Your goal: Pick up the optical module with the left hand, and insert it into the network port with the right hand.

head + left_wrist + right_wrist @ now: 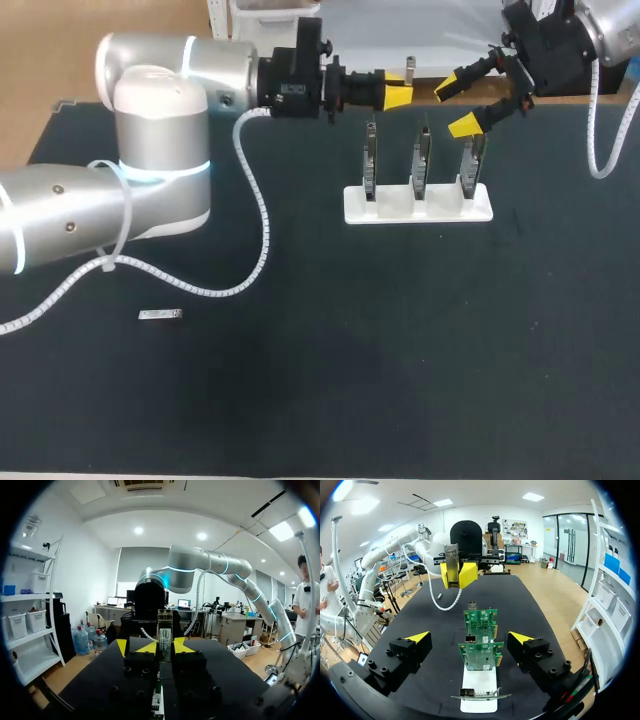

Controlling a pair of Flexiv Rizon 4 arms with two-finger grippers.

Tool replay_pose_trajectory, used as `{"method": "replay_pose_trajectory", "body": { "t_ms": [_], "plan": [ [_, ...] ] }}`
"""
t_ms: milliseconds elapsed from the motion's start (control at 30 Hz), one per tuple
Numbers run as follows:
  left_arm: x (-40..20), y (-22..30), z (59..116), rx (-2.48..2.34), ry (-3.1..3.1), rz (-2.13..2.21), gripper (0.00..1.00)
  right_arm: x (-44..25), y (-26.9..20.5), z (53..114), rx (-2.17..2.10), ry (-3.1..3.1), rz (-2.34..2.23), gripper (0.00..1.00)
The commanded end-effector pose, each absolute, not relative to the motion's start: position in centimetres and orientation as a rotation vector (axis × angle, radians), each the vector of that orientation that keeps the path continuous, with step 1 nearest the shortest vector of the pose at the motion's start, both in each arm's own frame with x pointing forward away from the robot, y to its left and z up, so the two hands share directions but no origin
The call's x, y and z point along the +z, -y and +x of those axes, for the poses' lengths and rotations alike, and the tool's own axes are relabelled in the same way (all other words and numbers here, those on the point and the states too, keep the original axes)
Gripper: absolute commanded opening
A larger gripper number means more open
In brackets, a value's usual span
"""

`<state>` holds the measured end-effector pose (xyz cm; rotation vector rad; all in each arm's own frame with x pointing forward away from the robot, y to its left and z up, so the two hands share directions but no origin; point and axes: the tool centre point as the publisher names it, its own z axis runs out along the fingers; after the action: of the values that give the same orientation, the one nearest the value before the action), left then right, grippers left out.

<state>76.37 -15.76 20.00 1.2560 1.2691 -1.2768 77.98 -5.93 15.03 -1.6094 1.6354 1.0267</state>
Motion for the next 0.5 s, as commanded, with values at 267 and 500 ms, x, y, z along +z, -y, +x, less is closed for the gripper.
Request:
{"method": "replay_pose_trajectory", "body": {
  "t_ms": [267, 500],
  "plan": [
    [18.9, 17.7, 76.2, -1.216, -1.225, 1.256, 0.00, 15.0, 5.9, 78.0, 1.026, -1.635, -1.609, 1.00],
    [18.6, 18.8, 76.1, -1.221, -1.204, 1.258, 0.00, 15.0, 5.9, 78.0, 1.026, -1.635, -1.609, 1.00]
  ]
}}
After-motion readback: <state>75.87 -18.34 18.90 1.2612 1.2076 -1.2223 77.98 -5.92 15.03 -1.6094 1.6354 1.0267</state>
